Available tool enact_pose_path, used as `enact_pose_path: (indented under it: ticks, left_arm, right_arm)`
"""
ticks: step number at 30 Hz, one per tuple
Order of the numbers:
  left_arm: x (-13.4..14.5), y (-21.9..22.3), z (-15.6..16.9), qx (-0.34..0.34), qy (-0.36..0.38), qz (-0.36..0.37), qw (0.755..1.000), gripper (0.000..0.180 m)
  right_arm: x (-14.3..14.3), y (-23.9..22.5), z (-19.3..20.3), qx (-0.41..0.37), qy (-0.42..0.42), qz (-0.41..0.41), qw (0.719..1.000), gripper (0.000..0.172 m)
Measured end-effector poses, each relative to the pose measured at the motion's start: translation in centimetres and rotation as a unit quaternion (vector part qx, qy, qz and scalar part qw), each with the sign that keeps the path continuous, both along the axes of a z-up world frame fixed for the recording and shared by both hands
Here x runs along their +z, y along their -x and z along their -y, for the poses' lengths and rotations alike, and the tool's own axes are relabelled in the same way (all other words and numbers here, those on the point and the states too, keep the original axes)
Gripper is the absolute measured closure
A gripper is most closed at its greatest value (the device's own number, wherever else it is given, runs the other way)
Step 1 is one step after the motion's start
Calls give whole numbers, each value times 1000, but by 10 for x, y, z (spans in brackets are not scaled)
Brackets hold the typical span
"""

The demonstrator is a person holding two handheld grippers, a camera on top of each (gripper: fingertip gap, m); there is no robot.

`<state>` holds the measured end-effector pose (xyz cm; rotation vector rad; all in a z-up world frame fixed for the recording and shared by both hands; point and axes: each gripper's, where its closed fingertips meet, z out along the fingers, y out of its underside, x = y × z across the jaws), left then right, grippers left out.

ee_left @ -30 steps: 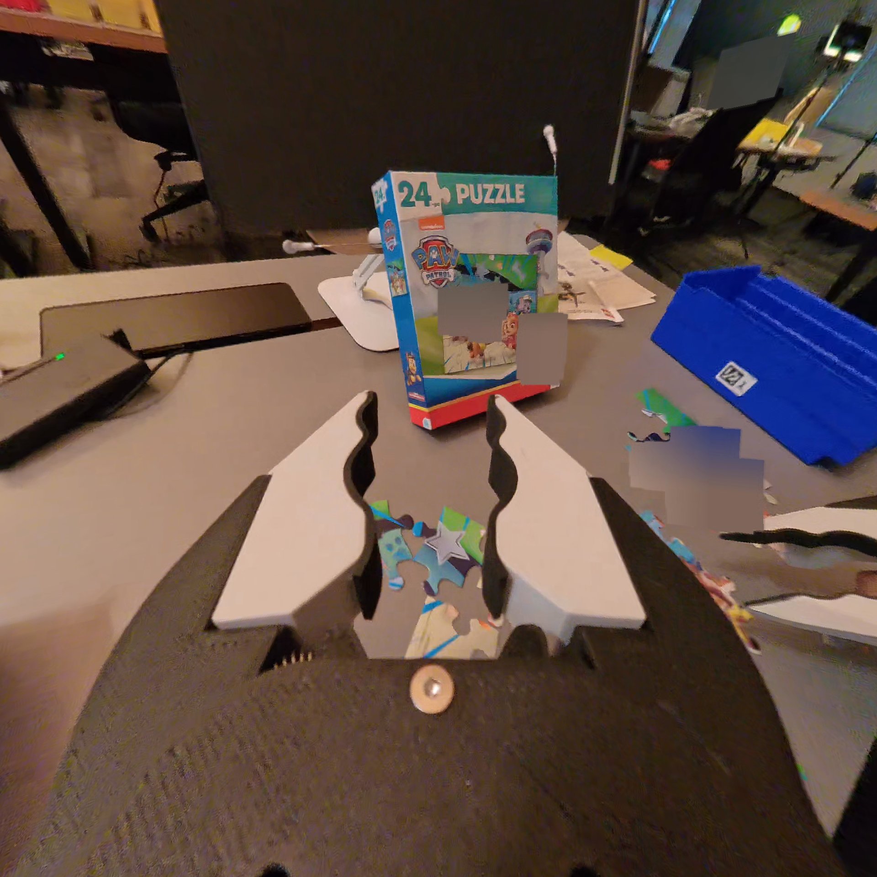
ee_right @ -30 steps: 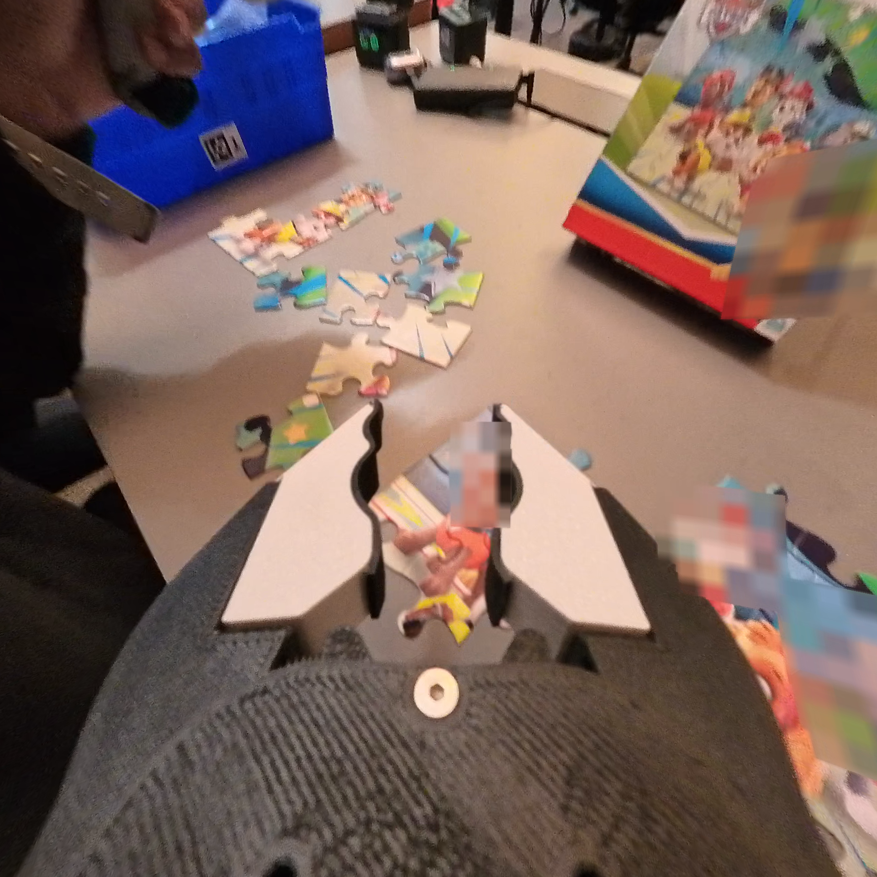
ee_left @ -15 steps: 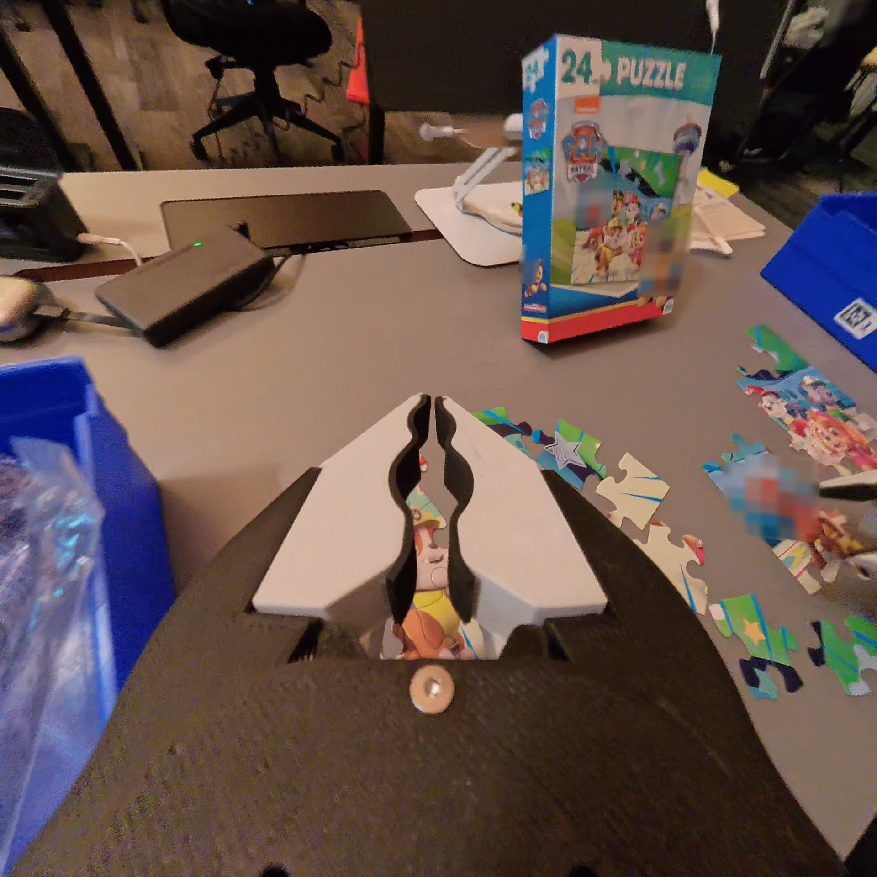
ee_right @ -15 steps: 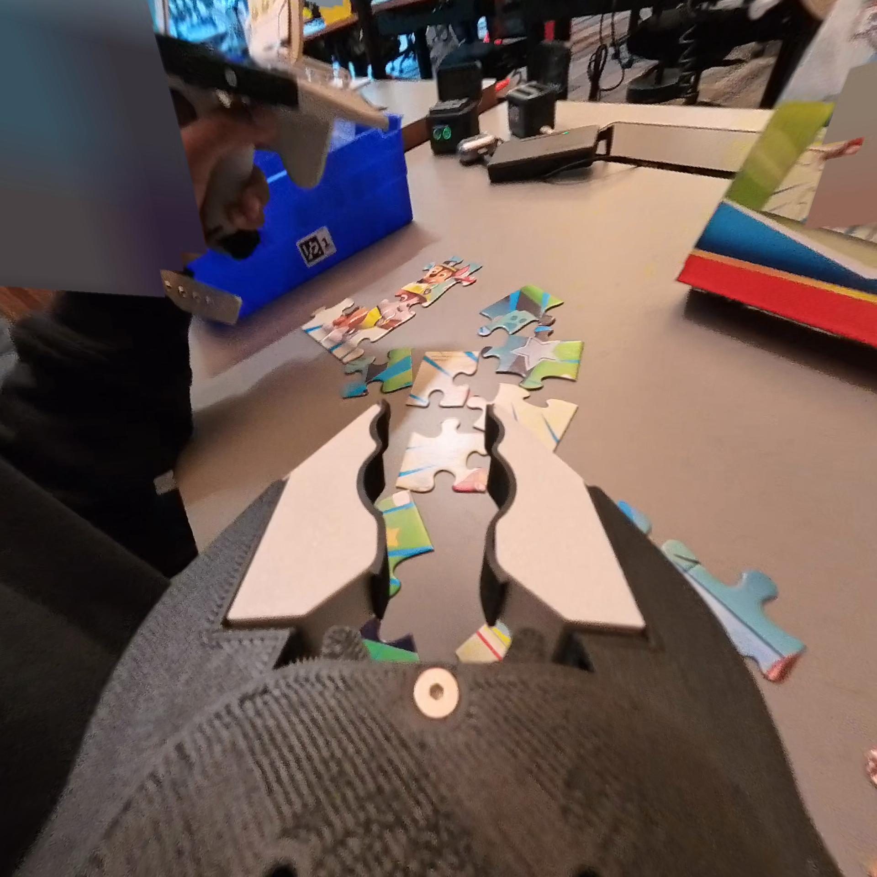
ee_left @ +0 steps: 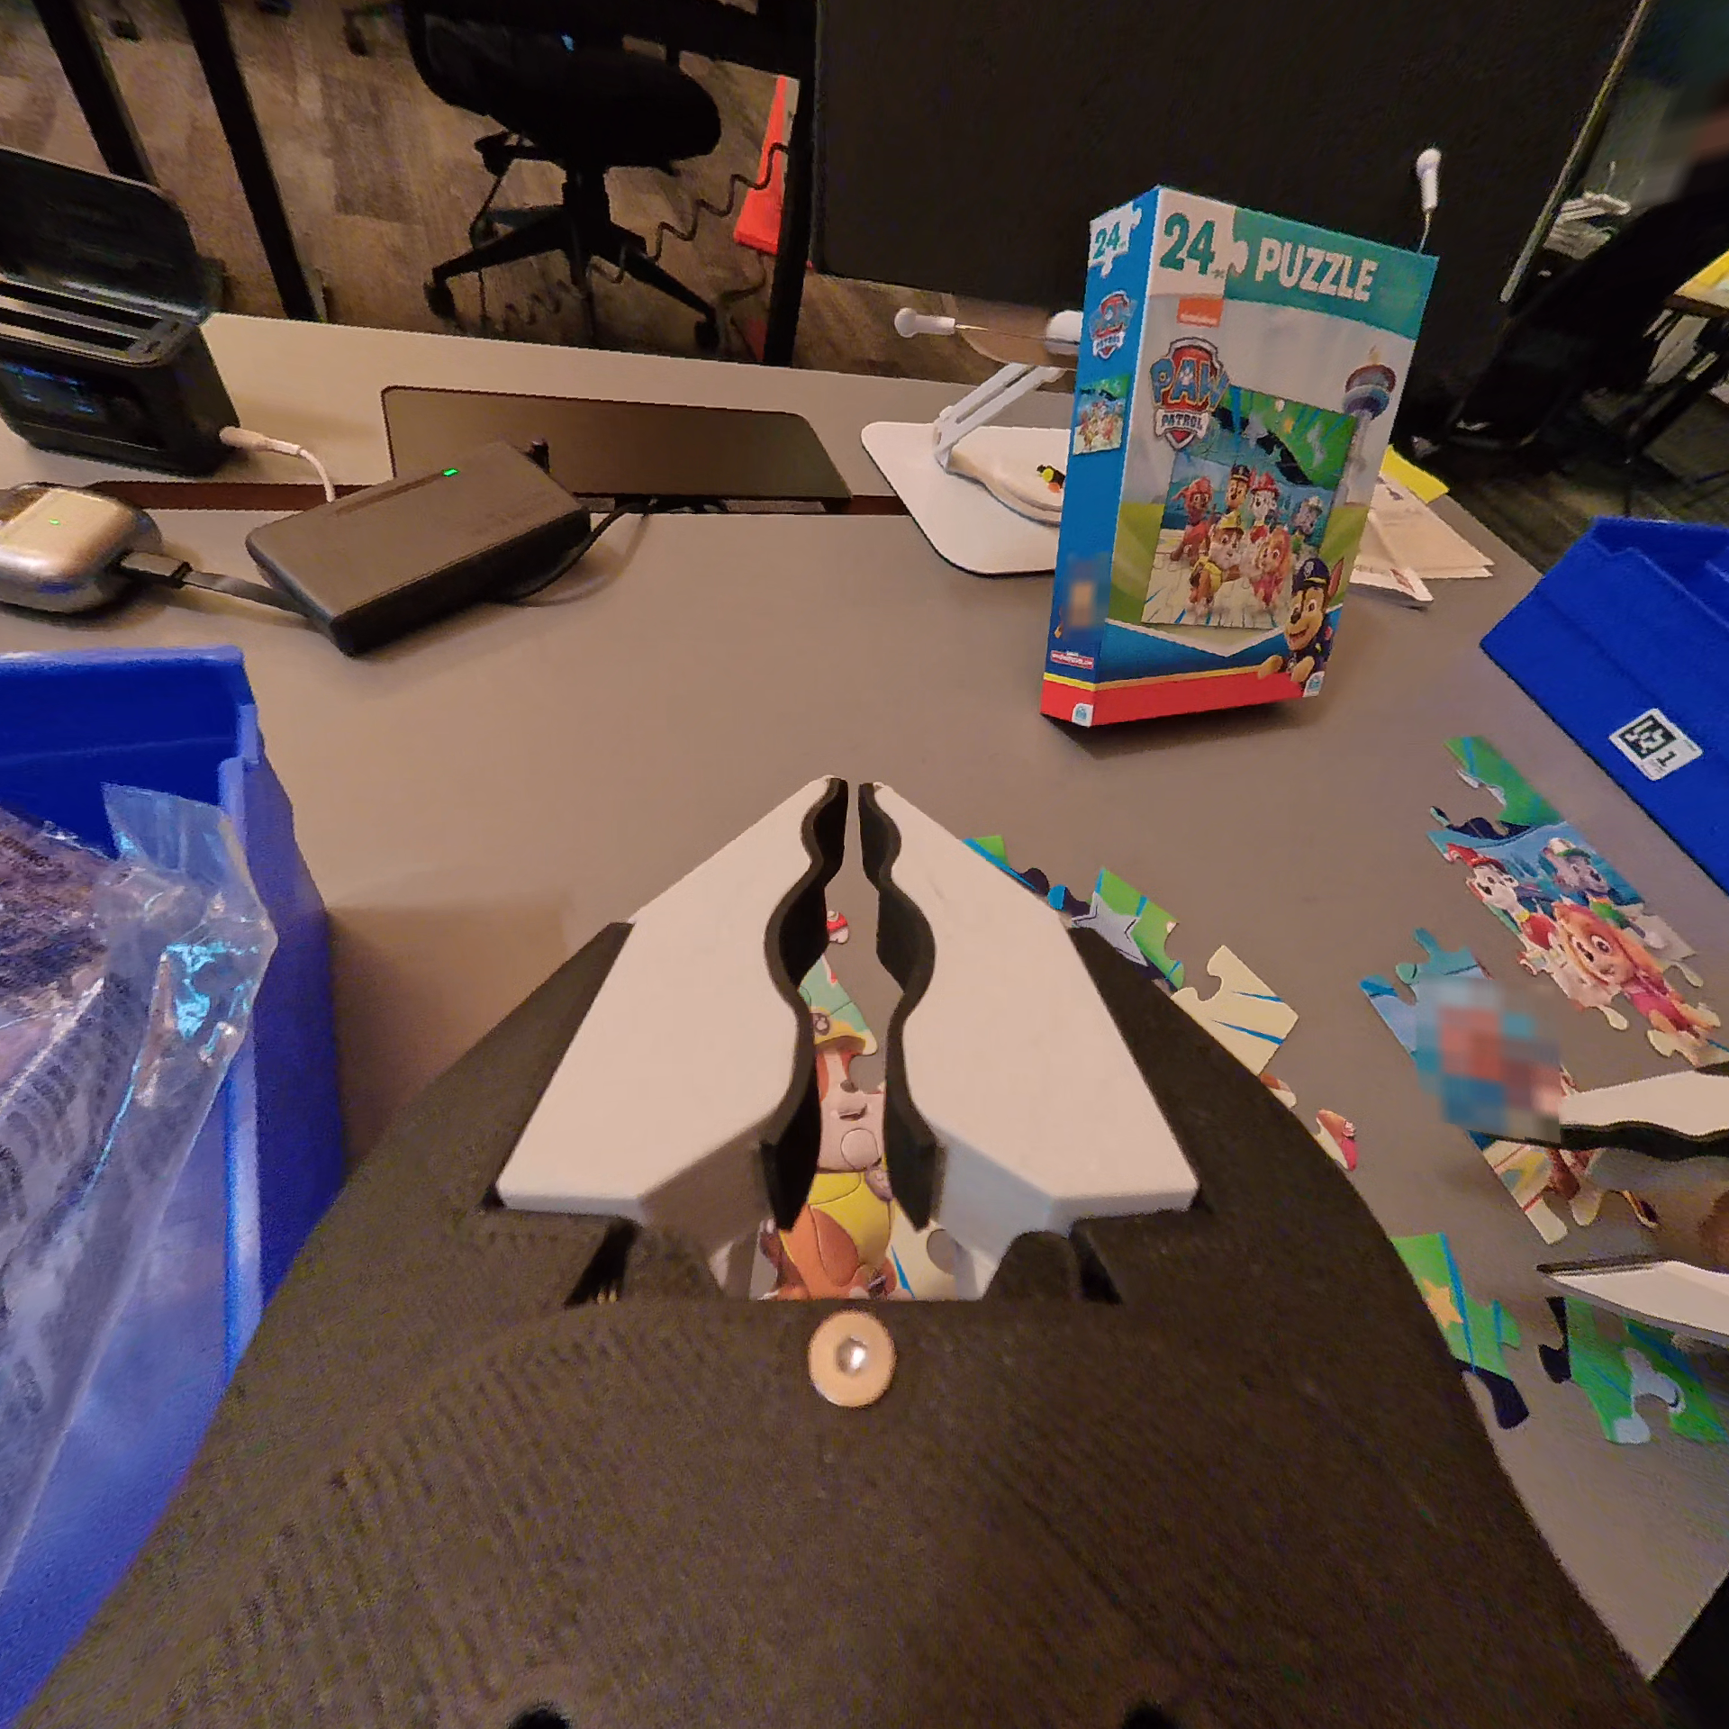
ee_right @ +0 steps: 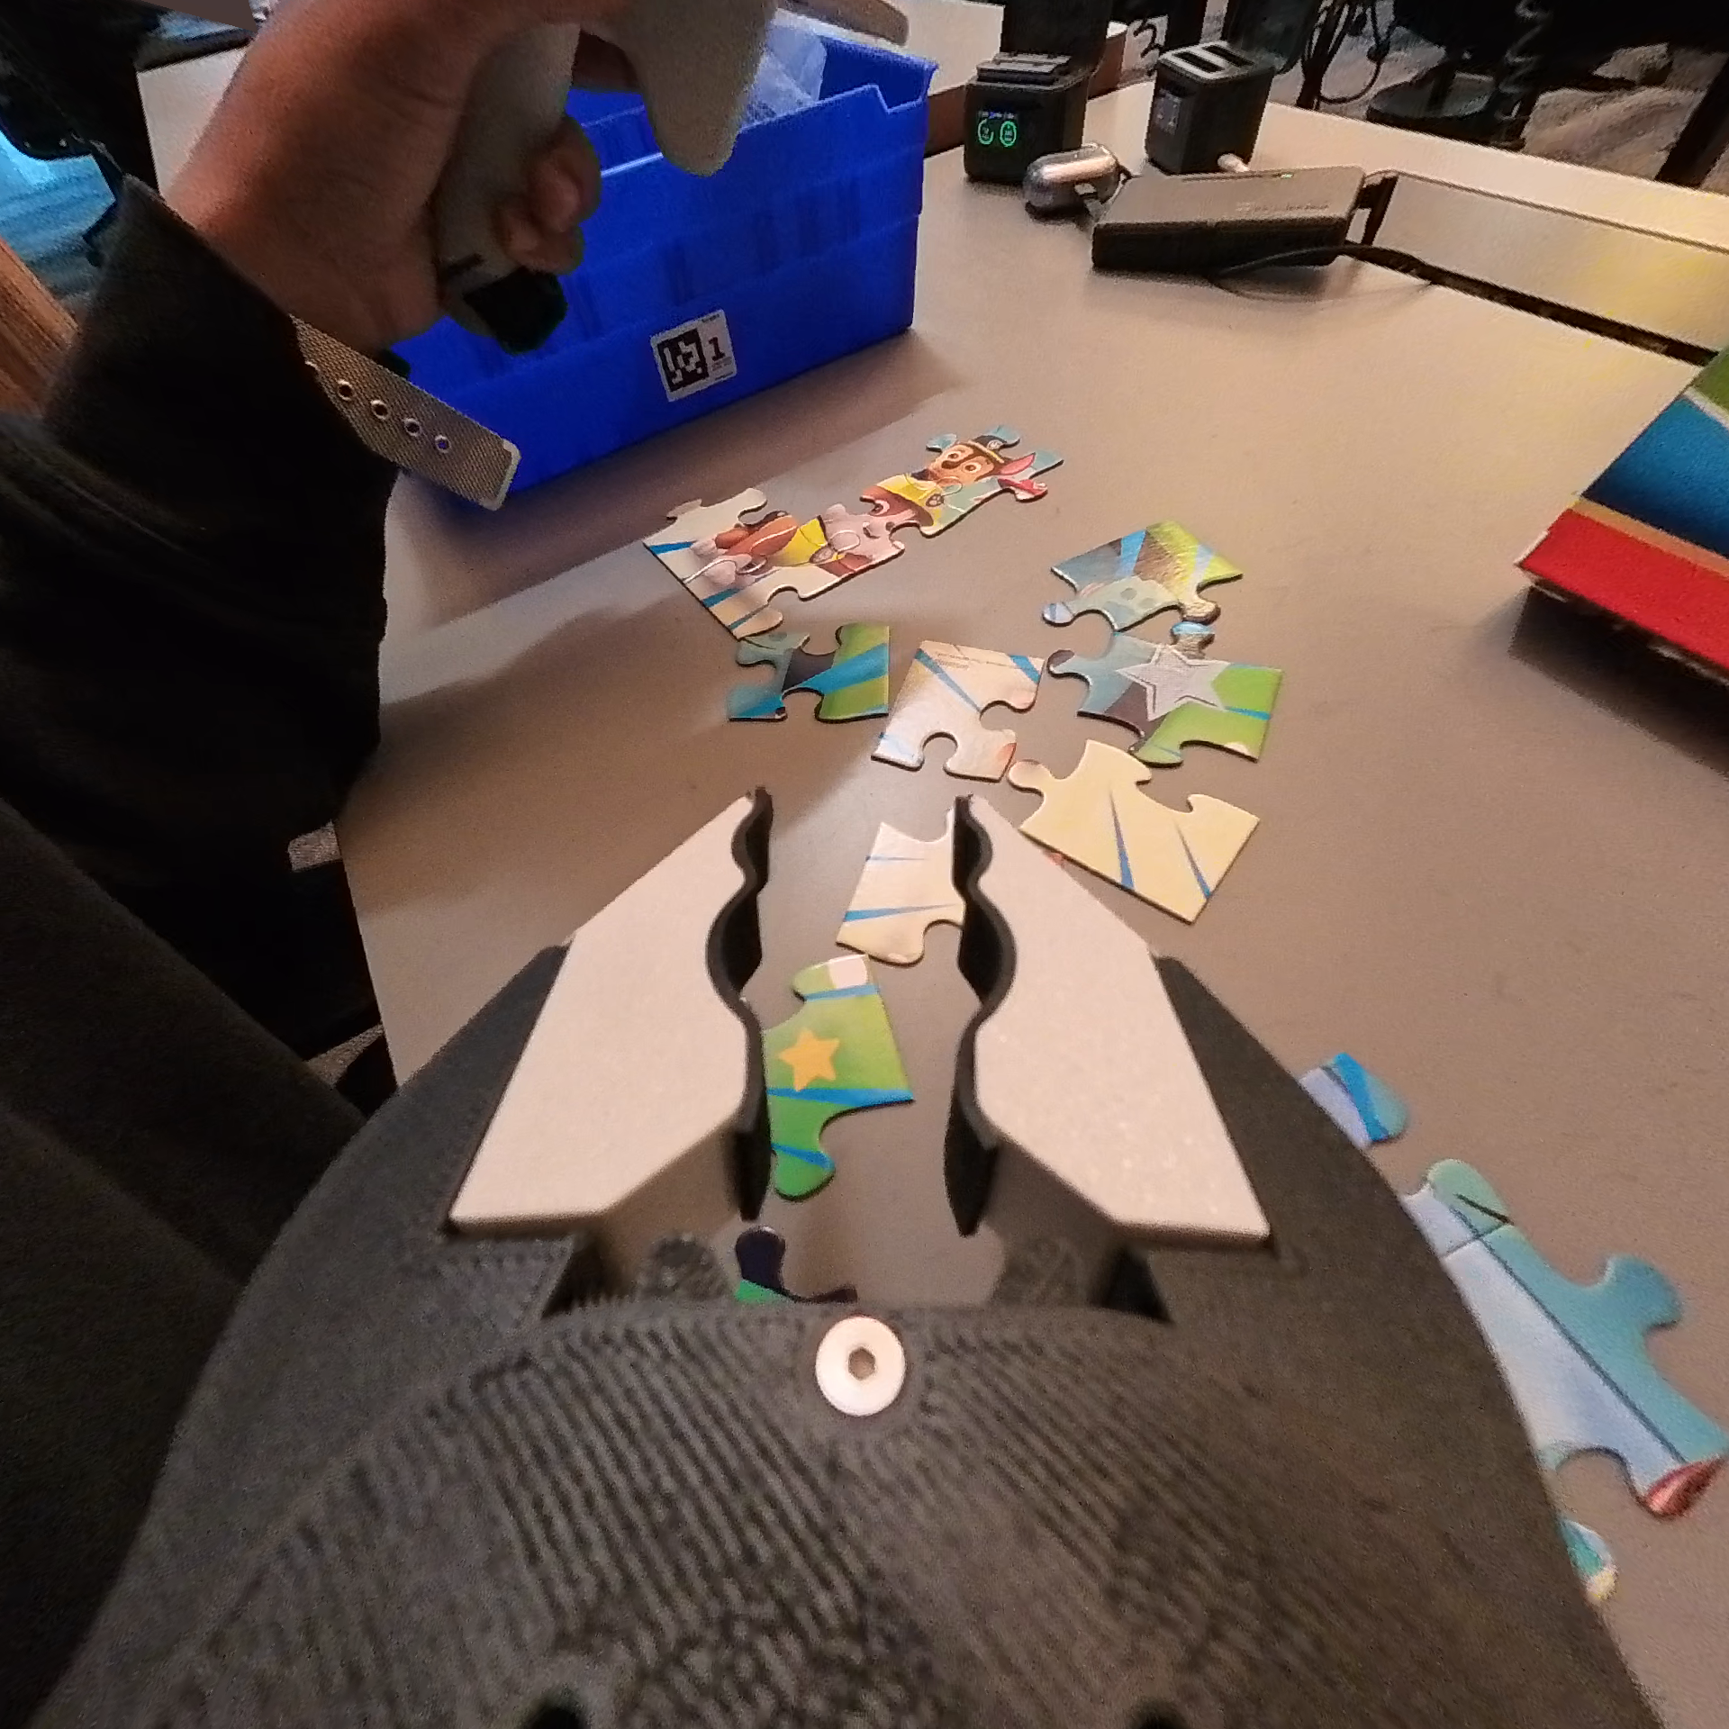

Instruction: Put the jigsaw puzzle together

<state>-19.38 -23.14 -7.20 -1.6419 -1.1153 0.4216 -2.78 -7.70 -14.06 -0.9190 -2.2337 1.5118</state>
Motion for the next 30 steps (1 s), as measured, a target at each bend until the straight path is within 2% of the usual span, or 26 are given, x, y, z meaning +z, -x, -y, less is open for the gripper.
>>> enact_pose_path:
  ticks: [30]
  left_arm:
    - [-14,5,-16,-14,-2,18,1000,175]
  right_arm:
    - [-4,-5,12,22,-10,-4,1000,134]
